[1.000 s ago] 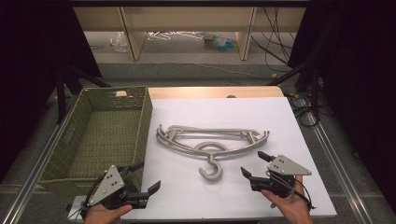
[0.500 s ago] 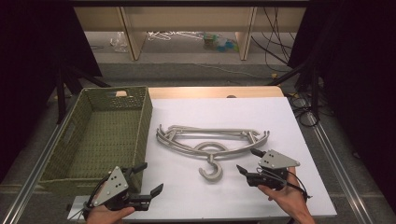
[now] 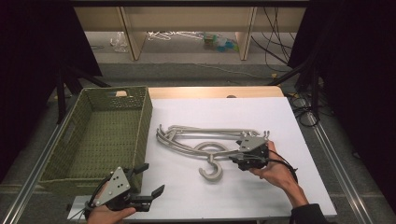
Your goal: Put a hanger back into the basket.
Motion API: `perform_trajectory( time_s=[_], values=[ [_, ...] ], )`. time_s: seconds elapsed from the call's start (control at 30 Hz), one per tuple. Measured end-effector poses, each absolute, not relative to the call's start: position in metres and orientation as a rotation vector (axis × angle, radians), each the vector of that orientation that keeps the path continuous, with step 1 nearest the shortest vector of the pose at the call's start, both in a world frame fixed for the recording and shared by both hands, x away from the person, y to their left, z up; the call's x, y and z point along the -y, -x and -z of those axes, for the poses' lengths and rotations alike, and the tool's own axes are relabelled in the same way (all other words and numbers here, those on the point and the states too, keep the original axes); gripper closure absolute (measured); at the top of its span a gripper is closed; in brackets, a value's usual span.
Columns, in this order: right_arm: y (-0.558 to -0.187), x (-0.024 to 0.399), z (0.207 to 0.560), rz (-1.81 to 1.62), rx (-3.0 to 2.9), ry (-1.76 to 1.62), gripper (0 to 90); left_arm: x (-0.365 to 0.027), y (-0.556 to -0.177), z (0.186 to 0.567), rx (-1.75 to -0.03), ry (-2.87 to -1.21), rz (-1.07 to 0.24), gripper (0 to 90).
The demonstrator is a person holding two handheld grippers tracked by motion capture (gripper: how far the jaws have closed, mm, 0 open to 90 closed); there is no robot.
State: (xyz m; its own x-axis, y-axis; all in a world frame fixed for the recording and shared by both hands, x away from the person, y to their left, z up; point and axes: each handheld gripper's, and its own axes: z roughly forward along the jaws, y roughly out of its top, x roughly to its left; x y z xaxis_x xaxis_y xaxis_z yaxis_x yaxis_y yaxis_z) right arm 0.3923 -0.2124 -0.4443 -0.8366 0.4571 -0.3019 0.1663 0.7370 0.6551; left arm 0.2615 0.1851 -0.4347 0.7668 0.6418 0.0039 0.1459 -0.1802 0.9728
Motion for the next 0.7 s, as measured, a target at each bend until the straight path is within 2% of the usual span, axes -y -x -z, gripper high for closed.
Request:
perform_trajectory(
  time_s=[0.3,0.5,0.6,0.7],
  values=[
    [-0.412,0.199,0.459,-0.708,-2.585,-0.383,43.7,-0.183,-0.261,0.436,-0.595,-1.752,-0.491,16.1],
    [-0.416,0.194,0.465,-0.617,-2.614,-0.300,54.0,-0.182,-0.261,0.437,-0.602,-1.776,-0.497,16.2],
    [-0.419,0.195,0.461,-0.585,-2.614,-0.252,63.1,-0.181,-0.261,0.438,-0.598,-1.790,-0.495,16.1],
    [-0.420,0.196,0.461,-0.575,-2.603,-0.193,68.3,-0.181,-0.261,0.438,-0.596,-1.799,-0.498,16.1]
  ],
)
